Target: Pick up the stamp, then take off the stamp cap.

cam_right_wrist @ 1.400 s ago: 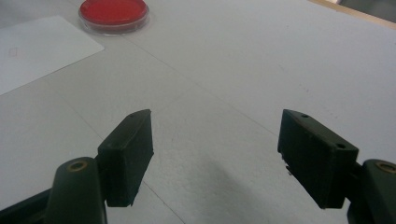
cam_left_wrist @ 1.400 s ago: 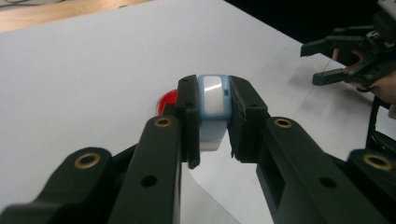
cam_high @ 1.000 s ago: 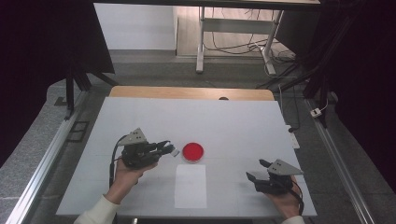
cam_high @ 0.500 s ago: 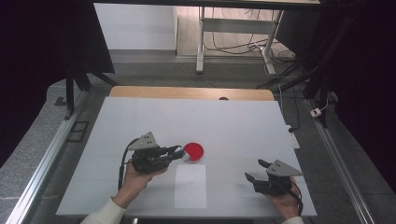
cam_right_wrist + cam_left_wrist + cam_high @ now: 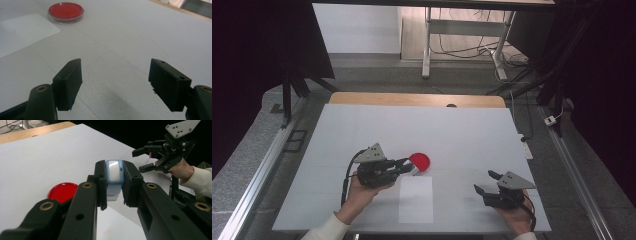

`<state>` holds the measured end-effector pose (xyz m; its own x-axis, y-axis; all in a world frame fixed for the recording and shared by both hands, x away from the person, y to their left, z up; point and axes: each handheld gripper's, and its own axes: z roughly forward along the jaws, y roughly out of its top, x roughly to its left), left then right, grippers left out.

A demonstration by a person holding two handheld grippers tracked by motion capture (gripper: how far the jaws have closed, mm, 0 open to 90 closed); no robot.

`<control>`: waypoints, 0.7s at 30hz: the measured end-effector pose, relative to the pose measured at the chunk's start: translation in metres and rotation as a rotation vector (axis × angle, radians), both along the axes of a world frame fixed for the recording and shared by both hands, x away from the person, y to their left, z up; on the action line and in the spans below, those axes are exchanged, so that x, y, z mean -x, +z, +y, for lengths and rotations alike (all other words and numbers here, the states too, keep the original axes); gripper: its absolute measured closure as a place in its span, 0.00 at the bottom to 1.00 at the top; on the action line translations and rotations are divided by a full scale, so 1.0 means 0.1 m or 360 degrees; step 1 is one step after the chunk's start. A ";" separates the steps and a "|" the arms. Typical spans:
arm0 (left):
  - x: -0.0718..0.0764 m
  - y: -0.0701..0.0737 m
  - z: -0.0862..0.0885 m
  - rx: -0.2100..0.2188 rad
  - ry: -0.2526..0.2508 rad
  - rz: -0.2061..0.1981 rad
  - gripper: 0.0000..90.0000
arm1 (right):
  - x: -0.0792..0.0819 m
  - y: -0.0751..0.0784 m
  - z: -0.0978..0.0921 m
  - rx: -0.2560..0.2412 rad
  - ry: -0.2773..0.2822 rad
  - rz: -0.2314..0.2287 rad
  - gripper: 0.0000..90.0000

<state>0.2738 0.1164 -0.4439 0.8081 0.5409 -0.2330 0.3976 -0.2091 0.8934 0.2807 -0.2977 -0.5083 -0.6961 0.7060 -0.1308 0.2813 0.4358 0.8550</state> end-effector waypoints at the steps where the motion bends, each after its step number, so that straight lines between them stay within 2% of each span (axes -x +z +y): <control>1: 0.00 0.00 0.00 0.0002 0.0003 0.0002 0.83 | 0.00 0.00 0.00 0.0000 0.0000 0.0000 0.29; 4: 0.00 -0.01 0.01 -0.0002 0.0007 0.0002 0.83 | 0.00 0.00 0.00 0.0018 0.0000 -0.0025 0.29; 6: 0.00 -0.01 0.01 0.0001 0.0007 0.0004 0.83 | 0.01 0.00 0.02 0.0003 0.0003 -0.0041 0.29; 21: -0.03 -0.04 0.02 -0.0008 0.0021 0.0021 0.83 | 0.02 0.03 0.10 -0.0027 0.0026 -0.0069 0.30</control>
